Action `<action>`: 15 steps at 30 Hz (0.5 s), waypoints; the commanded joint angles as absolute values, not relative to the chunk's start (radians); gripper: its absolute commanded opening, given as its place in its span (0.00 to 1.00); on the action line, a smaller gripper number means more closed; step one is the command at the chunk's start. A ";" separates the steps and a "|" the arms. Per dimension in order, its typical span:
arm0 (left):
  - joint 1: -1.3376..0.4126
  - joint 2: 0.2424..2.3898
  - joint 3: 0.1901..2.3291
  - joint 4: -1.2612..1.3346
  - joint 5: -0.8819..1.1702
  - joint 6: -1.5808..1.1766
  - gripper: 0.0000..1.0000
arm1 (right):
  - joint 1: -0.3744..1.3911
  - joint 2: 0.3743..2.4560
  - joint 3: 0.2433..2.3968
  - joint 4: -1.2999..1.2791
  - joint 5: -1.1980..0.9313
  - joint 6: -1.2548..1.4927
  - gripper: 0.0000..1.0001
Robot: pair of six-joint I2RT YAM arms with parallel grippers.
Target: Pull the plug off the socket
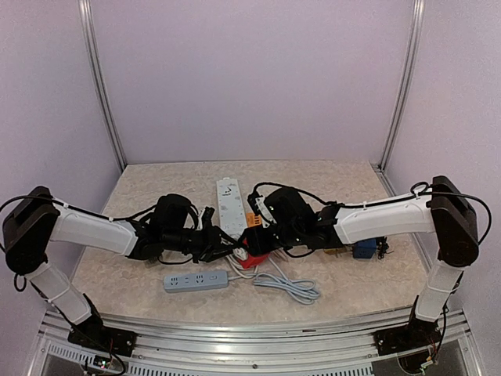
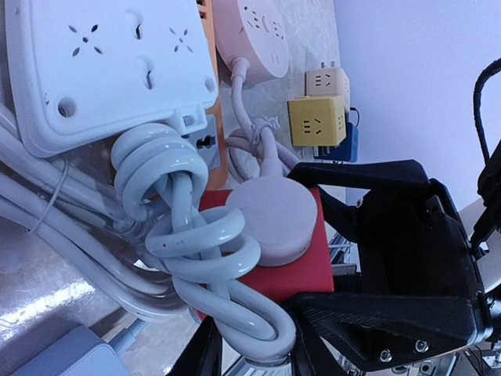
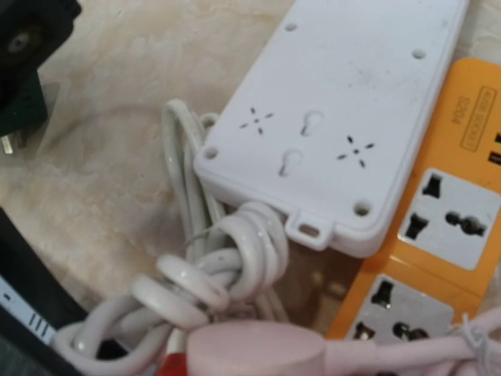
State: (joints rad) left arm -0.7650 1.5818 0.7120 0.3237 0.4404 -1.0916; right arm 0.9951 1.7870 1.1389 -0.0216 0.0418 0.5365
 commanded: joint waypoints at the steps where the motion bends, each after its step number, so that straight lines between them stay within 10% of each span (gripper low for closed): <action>1: -0.773 1.614 0.736 0.324 0.451 -1.104 0.29 | 0.980 1.697 1.149 0.063 0.102 0.536 0.00; 15: -0.770 1.654 0.753 0.315 0.451 -1.117 0.12 | 1.006 1.725 1.158 0.059 0.118 0.482 0.00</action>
State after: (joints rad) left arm -0.7662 1.6257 0.7399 0.3473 0.4644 -1.1191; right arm 0.9985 1.7821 1.1339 -0.0357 0.0799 0.5125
